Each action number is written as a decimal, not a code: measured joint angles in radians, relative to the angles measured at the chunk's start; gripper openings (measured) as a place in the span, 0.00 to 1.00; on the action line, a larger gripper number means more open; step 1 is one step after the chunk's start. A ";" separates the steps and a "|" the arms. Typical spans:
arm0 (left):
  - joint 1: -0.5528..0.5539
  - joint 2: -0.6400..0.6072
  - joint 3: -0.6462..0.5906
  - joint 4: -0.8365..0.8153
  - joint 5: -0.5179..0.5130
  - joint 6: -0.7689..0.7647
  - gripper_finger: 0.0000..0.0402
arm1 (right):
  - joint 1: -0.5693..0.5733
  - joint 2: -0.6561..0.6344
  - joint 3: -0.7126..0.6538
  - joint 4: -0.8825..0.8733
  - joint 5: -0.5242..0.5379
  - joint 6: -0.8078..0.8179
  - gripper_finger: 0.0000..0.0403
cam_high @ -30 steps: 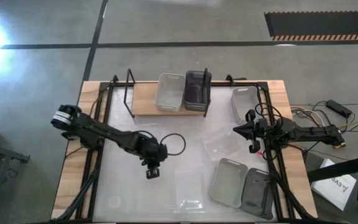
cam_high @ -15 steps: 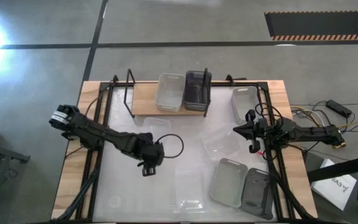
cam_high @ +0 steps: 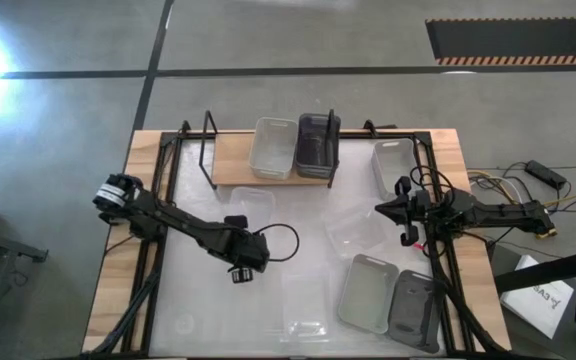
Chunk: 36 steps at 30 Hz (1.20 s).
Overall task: Stack baskets on shelf by color
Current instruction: Put the top transparent bin on the shelf
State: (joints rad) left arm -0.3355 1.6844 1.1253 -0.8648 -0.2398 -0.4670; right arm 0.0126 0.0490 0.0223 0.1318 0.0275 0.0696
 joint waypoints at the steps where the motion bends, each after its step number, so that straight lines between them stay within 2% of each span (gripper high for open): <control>1: 0.000 0.000 0.007 0.001 0.000 0.001 0.05 | 0.000 0.000 0.000 0.000 0.000 0.000 0.02; 7: 0.002 -0.033 0.120 -0.044 -0.006 -0.002 0.00 | 0.000 0.000 0.000 0.000 0.000 0.001 0.02; 11: -0.002 -0.044 0.260 -0.200 -0.030 0.002 0.00 | 0.000 0.000 0.000 0.000 0.000 0.001 0.02; 15: 0.002 -0.045 0.382 -0.409 -0.125 0.024 0.00 | 0.000 0.000 0.000 0.000 0.000 -0.001 0.02; 18: 0.036 -0.045 0.449 -0.490 -0.213 0.092 0.00 | 0.000 0.000 0.000 0.000 0.000 -0.002 0.02; 24: 0.162 -0.053 0.546 -0.511 -0.269 0.301 0.00 | 0.000 0.000 0.000 0.000 0.000 -0.002 0.02; 28: 0.288 -0.054 0.558 -0.539 -0.295 0.455 0.00 | 0.000 0.000 0.000 0.000 0.000 -0.002 0.02; 36: 0.522 -0.064 0.553 -0.592 -0.330 0.664 0.00 | 0.000 0.000 0.000 0.000 0.000 0.000 0.02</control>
State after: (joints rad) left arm 0.1865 1.6207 1.6787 -1.4572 -0.5702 0.1975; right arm 0.0124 0.0486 0.0226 0.1314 0.0276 0.0700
